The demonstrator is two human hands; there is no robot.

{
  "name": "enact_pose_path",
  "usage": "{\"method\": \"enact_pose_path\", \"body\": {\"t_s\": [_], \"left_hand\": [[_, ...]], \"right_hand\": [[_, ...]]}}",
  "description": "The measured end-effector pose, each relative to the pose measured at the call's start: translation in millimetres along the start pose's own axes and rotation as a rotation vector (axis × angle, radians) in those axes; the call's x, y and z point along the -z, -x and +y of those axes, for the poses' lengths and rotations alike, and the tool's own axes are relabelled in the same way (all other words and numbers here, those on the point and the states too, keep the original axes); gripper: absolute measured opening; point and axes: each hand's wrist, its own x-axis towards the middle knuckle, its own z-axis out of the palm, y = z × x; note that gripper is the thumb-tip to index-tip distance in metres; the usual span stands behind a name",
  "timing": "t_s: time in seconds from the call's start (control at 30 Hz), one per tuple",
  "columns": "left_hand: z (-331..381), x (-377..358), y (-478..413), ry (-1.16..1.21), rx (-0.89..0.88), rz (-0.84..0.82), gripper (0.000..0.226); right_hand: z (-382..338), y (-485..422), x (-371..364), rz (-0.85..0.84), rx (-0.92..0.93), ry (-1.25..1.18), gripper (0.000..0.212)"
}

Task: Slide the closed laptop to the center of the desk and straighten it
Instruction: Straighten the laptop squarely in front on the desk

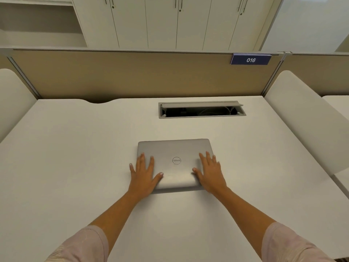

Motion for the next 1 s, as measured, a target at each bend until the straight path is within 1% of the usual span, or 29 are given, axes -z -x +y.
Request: {"method": "enact_pose_path", "body": {"t_s": [0.07, 0.13, 0.2, 0.3, 0.43, 0.63, 0.77, 1.0], "left_hand": [[-4, -5, 7, -0.065, -0.145, -0.021, 0.081], [-7, -9, 12, -0.114, -0.251, -0.047, 0.084], [-11, -13, 17, -0.143, -0.323, -0.063, 0.085], [-14, -16, 23, -0.142, -0.353, -0.066, 0.087], [-13, -13, 23, -0.193, -0.369, -0.081, 0.085], [-12, -12, 21, -0.255, -0.380, -0.088, 0.079], [-12, -11, 19, -0.255, -0.404, -0.088, 0.078], [-10, -10, 18, -0.233, -0.391, -0.089, 0.077]], "right_hand": [[2, 13, -12, -0.075, 0.194, 0.064, 0.067], [7, 22, -23, -0.126, 0.359, 0.164, 0.067], [11, 27, -30, -0.121, 0.446, 0.237, 0.069], [16, 29, -32, -0.083, 0.459, 0.253, 0.064], [19, 29, -30, -0.077, 0.464, 0.261, 0.059], [17, 29, -28, -0.074, 0.467, 0.253, 0.057], [17, 26, -29, -0.077, 0.464, 0.250, 0.056], [18, 23, -31, -0.071, 0.452, 0.252, 0.057]]}}
